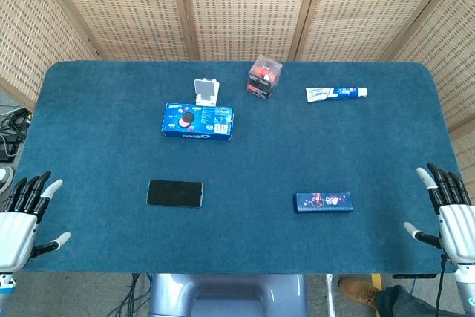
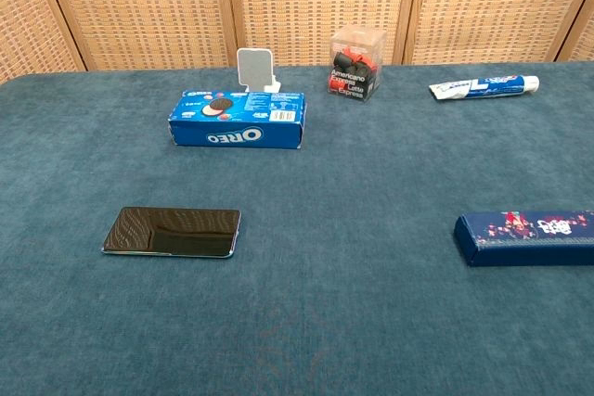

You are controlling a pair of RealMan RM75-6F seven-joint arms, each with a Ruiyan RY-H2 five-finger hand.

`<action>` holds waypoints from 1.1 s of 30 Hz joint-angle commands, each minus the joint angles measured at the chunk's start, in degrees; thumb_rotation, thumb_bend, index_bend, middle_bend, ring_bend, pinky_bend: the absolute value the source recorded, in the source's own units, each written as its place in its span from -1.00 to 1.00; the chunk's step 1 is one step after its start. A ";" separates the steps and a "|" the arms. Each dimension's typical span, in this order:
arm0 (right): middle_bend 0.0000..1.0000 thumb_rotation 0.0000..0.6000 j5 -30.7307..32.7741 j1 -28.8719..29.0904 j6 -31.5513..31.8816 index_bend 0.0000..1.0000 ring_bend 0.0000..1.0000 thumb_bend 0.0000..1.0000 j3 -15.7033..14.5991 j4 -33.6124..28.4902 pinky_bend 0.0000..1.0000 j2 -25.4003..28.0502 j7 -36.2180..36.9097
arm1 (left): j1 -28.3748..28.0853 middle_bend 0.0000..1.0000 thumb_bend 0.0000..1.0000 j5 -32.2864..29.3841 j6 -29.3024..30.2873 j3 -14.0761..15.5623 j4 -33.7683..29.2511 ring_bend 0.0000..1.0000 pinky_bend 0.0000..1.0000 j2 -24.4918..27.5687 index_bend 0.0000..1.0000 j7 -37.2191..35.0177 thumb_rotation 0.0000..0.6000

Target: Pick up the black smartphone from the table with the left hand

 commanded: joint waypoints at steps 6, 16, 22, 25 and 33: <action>-1.00 1.00 0.15 0.01 -0.17 -0.85 -1.00 -1.00 -0.03 -0.06 -1.00 0.06 0.29 | 0.07 -1.00 -1.00 0.30 -0.72 -0.11 0.28 -1.00 -1.00 -0.52 -1.00 0.59 1.00; -1.00 1.00 0.64 0.07 -0.48 -0.85 -1.00 -1.00 0.13 -0.28 -1.00 0.37 1.27 | -7.72 -1.00 -0.91 -0.61 -15.79 -0.78 1.07 -1.00 -1.00 -7.04 -0.82 0.74 1.00; -1.00 1.00 1.22 0.30 -1.17 -0.85 -1.00 -1.00 0.26 -0.01 -1.00 0.43 1.92 | -13.91 -1.00 -0.60 -6.41 -25.84 -4.84 5.25 -1.00 -1.00 -16.52 -0.71 4.12 1.00; -1.00 1.00 1.54 0.33 -1.38 -0.85 -1.00 -1.00 0.35 0.16 -1.00 0.48 2.37 | -15.33 -1.00 -0.47 -8.71 -27.59 -6.41 7.19 -1.00 -1.00 -19.90 -0.74 5.96 1.00; -1.00 1.00 2.61 0.57 -2.31 -0.85 -1.00 -1.00 0.68 0.72 -1.00 0.80 4.22 | -17.96 -1.00 -0.41 -15.70 -30.79 -9.16 11.14 -1.00 -1.00 -26.88 -0.78 12.50 1.00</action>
